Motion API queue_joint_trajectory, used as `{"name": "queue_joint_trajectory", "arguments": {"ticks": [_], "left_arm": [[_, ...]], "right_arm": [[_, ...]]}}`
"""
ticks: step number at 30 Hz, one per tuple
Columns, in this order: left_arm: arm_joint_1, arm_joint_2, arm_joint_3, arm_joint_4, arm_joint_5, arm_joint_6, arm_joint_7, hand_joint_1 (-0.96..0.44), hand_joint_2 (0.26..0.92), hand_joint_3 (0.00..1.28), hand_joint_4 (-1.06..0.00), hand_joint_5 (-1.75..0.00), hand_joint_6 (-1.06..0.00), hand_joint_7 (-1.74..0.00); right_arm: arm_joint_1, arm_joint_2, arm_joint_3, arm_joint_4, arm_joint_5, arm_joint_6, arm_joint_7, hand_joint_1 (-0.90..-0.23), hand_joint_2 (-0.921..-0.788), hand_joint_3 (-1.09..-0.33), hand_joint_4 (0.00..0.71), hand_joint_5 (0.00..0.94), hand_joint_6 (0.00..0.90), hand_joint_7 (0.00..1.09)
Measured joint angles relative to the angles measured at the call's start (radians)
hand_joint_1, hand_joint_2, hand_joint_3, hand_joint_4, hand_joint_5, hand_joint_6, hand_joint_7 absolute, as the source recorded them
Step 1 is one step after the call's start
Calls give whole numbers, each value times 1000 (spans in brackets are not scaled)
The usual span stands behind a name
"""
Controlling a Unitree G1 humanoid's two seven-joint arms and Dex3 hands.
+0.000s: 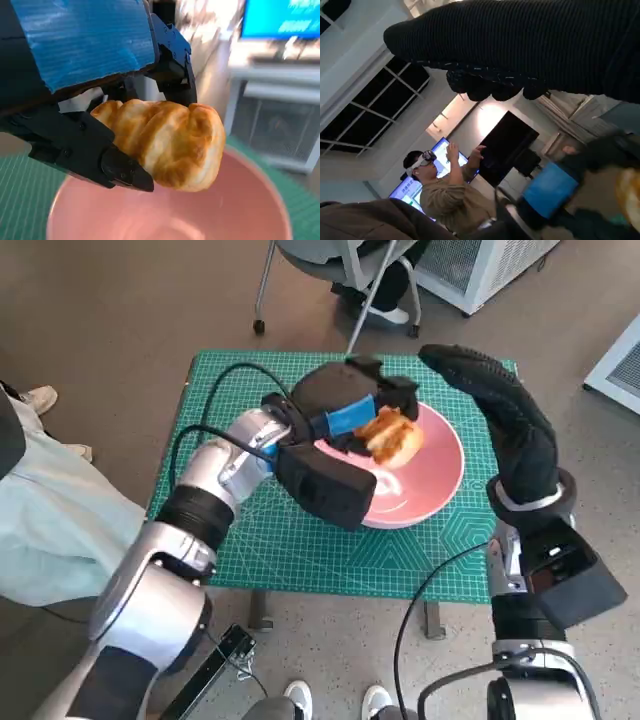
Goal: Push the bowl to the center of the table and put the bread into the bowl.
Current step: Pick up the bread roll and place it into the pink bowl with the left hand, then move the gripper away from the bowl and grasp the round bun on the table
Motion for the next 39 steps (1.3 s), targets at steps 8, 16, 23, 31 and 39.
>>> {"name": "queue_joint_trajectory", "arguments": {"ticks": [8,16,23,31,39], "left_arm": [[32,4,28,-10,-53,23,-183,-168,871,70,-47,-81,-12,-640],[74,76,109,-170,-155,23,-286,-178,875,35,-73,-35,-31,-531],[170,198,198,-419,-273,12,-400,-125,877,4,-158,-7,-205,-252],[325,368,305,-725,-364,69,-489,-90,850,0,-230,-13,-315,-114],[536,549,424,-991,-434,168,-576,-96,821,0,-246,-9,-336,-90]], "right_arm": [[3,0,-5,0,-1,-7,-5,-665,-921,-773,315,5,-1,848],[3,2,-6,2,-1,-11,-8,-669,-921,-771,316,5,-1,850],[3,6,-6,2,0,-16,-9,-663,-921,-774,316,5,-1,851],[3,5,-5,1,7,-17,-8,-666,-921,-774,317,5,-1,845],[3,6,-2,0,41,-5,10,-662,-921,-776,316,4,3,852]]}}
